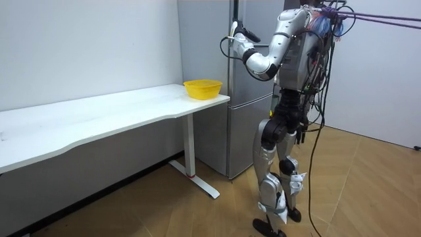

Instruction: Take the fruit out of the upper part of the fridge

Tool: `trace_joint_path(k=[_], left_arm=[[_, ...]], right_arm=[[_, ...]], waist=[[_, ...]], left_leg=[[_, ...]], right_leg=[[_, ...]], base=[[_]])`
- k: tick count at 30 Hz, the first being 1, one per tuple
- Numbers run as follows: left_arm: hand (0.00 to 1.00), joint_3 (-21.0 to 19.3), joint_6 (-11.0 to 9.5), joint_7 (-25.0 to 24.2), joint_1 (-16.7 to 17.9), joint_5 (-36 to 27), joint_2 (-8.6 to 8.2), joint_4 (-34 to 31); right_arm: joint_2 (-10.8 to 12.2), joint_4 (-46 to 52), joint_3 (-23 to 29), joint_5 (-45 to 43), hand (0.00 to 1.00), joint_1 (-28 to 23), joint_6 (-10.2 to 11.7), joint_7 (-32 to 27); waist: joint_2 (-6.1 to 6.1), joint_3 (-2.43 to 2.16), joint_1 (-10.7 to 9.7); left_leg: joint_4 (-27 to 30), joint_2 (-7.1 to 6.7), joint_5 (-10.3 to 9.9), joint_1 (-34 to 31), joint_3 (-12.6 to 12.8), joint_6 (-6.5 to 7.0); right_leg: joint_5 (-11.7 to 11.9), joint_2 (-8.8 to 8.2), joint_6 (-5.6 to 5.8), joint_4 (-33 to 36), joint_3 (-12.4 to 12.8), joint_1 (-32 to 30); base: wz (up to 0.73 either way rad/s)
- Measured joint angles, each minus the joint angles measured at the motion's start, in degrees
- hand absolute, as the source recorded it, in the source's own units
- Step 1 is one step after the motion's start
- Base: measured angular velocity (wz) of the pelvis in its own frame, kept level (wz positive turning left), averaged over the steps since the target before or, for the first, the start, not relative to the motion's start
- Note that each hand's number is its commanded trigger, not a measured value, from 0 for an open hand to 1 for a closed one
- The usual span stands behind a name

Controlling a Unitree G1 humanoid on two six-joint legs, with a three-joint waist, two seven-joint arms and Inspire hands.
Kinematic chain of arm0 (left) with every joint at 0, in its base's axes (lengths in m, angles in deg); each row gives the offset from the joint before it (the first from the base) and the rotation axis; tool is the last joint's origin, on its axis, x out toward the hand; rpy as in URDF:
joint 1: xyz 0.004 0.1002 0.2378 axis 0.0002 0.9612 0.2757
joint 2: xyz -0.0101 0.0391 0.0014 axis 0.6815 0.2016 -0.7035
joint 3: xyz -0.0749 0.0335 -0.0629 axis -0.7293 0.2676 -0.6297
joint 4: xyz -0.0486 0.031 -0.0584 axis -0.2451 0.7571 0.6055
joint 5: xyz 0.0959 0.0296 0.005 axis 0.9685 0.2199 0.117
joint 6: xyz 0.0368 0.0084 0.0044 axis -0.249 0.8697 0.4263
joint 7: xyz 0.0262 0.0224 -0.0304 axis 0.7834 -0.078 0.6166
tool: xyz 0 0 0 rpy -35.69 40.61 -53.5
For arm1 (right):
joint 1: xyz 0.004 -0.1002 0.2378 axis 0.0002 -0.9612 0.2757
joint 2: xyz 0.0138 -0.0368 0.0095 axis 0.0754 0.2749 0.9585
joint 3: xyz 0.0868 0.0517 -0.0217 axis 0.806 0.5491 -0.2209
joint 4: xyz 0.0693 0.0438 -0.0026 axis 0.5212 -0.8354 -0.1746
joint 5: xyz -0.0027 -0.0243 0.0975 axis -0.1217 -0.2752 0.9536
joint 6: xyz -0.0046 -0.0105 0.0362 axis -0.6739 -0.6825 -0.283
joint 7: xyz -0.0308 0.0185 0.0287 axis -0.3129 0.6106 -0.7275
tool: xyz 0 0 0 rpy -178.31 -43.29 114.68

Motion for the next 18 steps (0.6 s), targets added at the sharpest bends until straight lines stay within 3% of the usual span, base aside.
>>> trace_joint_path(k=[7,14,15,16,18], left_arm=[[0.0,0.99,0.02,-2.79,-0.04,-0.03,-0.04,0.09],[0.0,2.49,-0.06,-1.57,-0.05,0.1,-0.19,1.09],[0.07,2.58,-0.06,-1.51,-0.05,0.1,-0.19,1.22],[0.58,2.72,-0.06,-1.44,-0.05,0.1,-0.19,1.38],[1.0,2.79,-0.06,-1.44,-0.07,0.1,-0.19,1.7]], right_arm=[[-0.15,-0.59,-0.13,1.32,0.0,0.21,0.21,-0.27],[-0.54,-2.4,-1.76,2.53,0.0,1.68,0.15,-0.24],[-0.57,-2.4,-1.94,2.53,0.0,1.73,0.16,-0.23],[-0.66,-2.44,-2.3,2.53,0.0,1.82,0.15,-0.2],[-0.67,-2.52,-2.44,2.72,0.0,2.08,0.15,-0.21]], waist=[[-1.15,0.75,-0.51],[-0.93,0.58,-1.08],[-0.9,0.56,-1.1],[-0.85,0.52,-1.11],[-0.75,0.46,-1.13]], left_leg=[[0.67,0.01,0.03,-0.05,0.75,0.05],[0.89,0.23,0.16,-0.81,0.51,0.28],[0.89,0.23,0.16,-0.81,0.48,0.28],[0.89,0.22,0.16,-0.83,0.44,0.29],[0.91,0.22,0.17,-0.83,0.44,0.29]], right_leg=[[-0.04,-0.15,0.06,0.3,0.2,-0.04],[-0.05,-0.29,0.11,0.37,-0.1,-0.86],[-0.05,-0.3,0.12,0.39,-0.1,-0.86],[-0.03,-0.3,0.14,0.4,-0.1,-0.85],[-0.02,-0.3,0.15,0.39,-0.11,-0.85]], base=[[0.01],[0.05],[0.0],[0.0],[0.0]])
